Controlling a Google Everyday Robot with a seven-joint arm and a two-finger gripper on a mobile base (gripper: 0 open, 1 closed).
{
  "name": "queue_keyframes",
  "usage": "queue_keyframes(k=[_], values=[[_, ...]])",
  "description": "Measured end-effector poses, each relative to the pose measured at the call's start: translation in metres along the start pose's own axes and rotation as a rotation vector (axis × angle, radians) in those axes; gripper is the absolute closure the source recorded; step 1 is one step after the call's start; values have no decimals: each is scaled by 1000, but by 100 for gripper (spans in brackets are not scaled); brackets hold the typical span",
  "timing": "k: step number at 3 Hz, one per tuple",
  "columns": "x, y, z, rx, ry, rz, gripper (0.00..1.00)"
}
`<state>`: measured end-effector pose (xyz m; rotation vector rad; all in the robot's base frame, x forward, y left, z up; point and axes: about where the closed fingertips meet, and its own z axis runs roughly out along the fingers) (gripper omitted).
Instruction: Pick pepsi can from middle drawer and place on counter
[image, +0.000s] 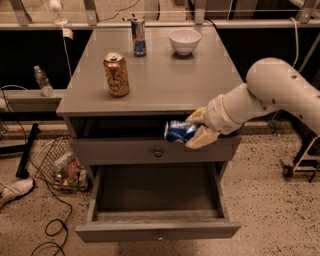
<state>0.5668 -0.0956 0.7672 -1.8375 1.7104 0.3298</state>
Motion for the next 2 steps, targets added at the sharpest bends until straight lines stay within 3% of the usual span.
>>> queue_keyframes(k=[2], values=[[-41, -40, -46, 76, 74, -138, 100]])
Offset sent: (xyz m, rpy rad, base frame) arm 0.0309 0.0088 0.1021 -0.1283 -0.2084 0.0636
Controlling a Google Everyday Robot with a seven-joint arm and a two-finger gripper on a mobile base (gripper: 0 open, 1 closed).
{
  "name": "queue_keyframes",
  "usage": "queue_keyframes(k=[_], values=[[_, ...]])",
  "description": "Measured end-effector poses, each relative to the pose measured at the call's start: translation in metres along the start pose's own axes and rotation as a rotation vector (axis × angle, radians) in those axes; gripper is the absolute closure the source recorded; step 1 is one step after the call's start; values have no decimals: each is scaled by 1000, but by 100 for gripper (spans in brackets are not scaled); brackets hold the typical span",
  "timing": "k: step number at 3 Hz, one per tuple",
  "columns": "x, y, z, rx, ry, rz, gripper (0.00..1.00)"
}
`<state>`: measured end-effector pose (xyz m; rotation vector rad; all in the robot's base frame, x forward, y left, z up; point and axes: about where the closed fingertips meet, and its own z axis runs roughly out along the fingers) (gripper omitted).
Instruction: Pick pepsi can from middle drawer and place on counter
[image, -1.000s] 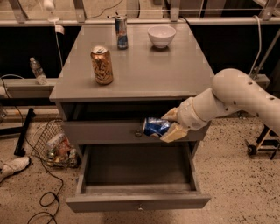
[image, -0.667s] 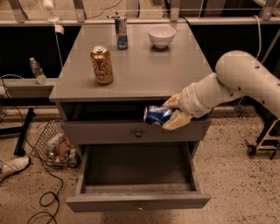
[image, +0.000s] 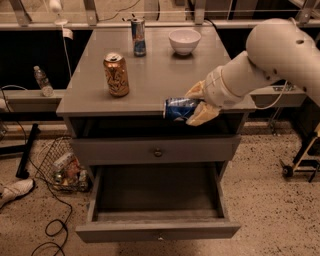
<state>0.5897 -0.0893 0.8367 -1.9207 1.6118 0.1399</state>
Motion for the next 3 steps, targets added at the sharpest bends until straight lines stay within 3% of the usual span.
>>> queue_keyframes(k=[1, 2, 3], values=[[-10, -18, -7, 16, 37, -47, 100], [-6, -43, -1, 13, 52, -59, 100], [-6, -77, 8, 0, 19, -86, 100]])
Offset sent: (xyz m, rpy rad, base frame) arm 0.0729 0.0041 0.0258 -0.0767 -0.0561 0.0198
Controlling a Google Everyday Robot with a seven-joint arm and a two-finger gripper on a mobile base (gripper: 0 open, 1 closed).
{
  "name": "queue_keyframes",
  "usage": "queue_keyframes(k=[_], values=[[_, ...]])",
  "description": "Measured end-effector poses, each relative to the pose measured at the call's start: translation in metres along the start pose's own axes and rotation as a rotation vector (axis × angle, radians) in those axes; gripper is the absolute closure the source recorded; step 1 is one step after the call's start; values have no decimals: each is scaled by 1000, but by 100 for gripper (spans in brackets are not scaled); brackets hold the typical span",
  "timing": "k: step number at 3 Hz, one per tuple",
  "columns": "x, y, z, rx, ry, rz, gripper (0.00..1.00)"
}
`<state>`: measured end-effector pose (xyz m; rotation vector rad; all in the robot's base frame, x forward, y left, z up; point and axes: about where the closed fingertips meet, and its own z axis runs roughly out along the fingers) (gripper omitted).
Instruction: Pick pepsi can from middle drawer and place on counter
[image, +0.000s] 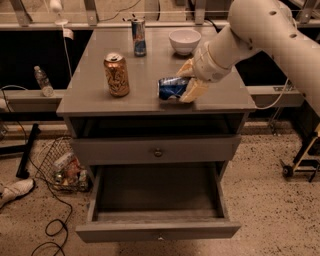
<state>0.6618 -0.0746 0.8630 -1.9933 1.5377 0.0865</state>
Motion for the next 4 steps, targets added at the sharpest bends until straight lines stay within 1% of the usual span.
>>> queue_keyframes(k=[1, 2, 3, 4], values=[[1, -22, 1, -4, -22, -12, 100], [4, -43, 5, -12, -18, -14, 100], [3, -46, 4, -6, -21, -15, 82], [3, -45, 9, -13, -24, -16, 51]])
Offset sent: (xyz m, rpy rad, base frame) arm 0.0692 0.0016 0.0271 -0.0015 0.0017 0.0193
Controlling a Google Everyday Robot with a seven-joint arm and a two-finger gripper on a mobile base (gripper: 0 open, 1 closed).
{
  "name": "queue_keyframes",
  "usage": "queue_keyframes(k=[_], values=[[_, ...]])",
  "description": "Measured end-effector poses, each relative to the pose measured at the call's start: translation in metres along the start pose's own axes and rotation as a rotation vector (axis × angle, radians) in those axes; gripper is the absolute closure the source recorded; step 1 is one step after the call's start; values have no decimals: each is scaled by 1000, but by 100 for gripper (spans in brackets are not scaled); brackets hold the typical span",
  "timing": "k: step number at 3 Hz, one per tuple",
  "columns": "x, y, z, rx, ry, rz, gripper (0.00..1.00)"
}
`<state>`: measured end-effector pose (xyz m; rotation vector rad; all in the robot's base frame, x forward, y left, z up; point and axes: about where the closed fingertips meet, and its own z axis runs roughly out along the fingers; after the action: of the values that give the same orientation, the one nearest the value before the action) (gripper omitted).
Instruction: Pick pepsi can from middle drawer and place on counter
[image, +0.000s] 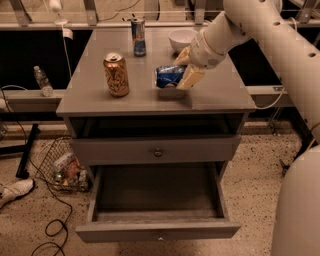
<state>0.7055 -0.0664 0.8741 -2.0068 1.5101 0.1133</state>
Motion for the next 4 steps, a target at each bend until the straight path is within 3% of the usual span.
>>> queue_keyframes(k=[2, 4], values=[[-1, 1, 6, -8, -4, -1, 5], [-1, 1, 9, -11, -5, -2, 0]])
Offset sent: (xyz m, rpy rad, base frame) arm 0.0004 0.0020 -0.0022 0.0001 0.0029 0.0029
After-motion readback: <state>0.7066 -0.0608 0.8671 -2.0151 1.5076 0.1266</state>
